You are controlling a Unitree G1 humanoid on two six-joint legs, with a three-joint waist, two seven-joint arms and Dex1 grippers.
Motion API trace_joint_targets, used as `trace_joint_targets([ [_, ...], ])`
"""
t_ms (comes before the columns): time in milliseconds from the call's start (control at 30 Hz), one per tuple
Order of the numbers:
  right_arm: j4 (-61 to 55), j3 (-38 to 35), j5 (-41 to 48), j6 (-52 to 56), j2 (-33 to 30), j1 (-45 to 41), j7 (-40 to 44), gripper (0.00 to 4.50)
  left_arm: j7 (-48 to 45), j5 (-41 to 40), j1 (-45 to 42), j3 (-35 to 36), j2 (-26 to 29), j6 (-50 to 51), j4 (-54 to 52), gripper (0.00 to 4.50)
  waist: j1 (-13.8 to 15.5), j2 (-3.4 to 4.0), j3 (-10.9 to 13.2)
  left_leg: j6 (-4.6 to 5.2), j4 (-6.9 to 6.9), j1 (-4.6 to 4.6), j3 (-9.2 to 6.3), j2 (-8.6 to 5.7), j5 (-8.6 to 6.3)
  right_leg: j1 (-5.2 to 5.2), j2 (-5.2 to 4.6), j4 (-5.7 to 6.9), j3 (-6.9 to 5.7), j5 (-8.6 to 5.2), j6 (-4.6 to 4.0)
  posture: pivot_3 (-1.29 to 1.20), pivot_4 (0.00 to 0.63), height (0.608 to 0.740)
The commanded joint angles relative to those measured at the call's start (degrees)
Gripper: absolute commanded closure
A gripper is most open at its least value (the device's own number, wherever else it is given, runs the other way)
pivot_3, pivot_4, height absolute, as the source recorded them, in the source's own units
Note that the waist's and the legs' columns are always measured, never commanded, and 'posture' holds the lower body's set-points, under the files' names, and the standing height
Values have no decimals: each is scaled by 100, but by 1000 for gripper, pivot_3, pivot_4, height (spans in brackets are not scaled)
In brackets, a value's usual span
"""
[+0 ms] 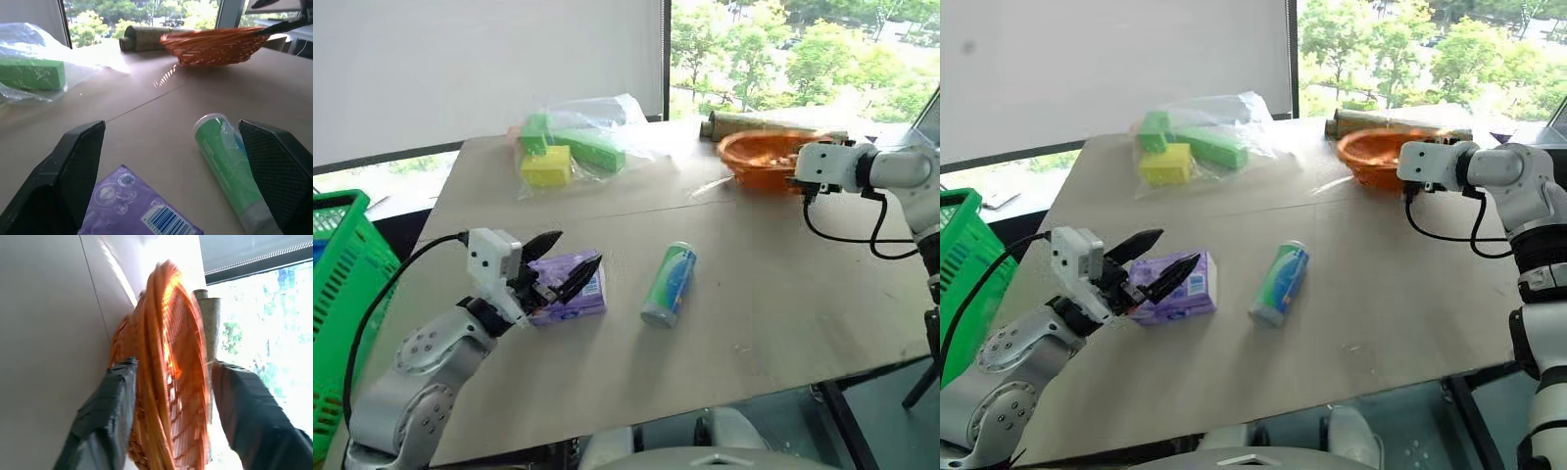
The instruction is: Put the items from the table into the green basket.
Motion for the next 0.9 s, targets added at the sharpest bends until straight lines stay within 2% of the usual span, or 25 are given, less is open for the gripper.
trace_joint_targets([
  [33,-417,-475,577,134,91,-73,4,55,327,686,150,-4,327,404,-40,0,-41,3,1,0,0,-1,0,0,0,-2,-1,2,1,0,1,-56,0,740],
  [167,-1822,-1075,2162,1401,293,574,1029,55,232,1008,513,113,470,521,-218,0,-18,-1,-1,1,-4,-2,-1,9,-2,-4,-12,0,3,1,2,-56,0,740],
  [267,-3992,-1511,4456,3921,311,1594,1830,55,-20,1463,775,46,880,658,-67,0,108,-8,-6,-1,-4,-6,-15,16,-5,-2,-21,0,-14,1,2,-53,0,740],
  [367,-5141,-1709,5544,5230,122,2173,1984,55,-173,1857,664,-205,1182,700,254,0,195,34,1,-5,-5,-9,-28,8,-9,-2,-42,2,-33,2,0,-58,0,740],
  [500,-5628,-1661,5867,5875,1,2429,1871,55,-565,2165,123,-776,1292,526,566,0,242,45,-13,-5,1,-4,-26,-6,-8,1,-60,-1,-35,6,-15,-67,0,740],
  [633,-5808,-1479,5750,6049,-201,2581,1962,55,-985,2737,-444,-1438,1443,89,909,0,274,52,-22,-6,11,-2,-22,-8,-5,4,-59,0,-35,3,-37,-83,0,740],
  [733,-5810,-1457,5670,5994,-268,2639,1976,55,-1460,2844,-559,-1745,1493,-245,868,0,279,57,-26,-5,12,-6,-18,-11,-5,4,-59,-3,-35,4,-35,-94,0,740],
  [900,-5848,-1456,5566,5900,-275,2750,1985,55,-1956,3022,-526,-2060,1752,121,1001,0,256,54,-31,-2,6,-12,-9,-10,-7,-3,-56,-7,-30,15,-12,-102,0,740],
])
